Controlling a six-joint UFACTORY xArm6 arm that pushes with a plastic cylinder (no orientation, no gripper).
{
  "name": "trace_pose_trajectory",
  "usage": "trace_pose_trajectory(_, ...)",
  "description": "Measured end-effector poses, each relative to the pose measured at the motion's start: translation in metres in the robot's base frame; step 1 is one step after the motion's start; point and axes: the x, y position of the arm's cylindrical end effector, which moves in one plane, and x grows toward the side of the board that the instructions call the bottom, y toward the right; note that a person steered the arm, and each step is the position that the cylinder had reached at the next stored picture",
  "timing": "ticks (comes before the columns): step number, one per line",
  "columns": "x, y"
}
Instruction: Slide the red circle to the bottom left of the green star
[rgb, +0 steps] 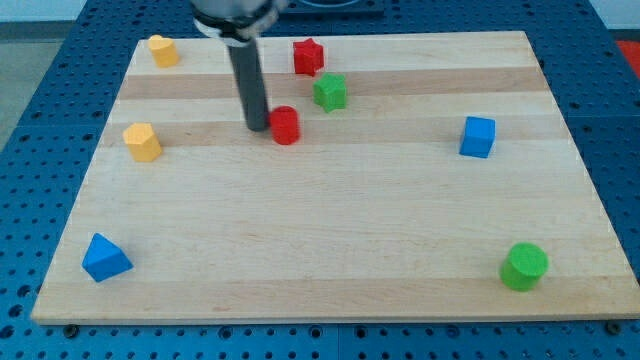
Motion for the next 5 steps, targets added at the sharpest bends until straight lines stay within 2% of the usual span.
trace_pose_trajectory(1,0.016,0.029)
trace_pose_trajectory(2,0.016,0.004)
trace_pose_trajectory(3,0.04,-0.009)
trace_pose_trajectory(4,0.047,0.019)
trace_pose_trajectory(5,0.009,0.057)
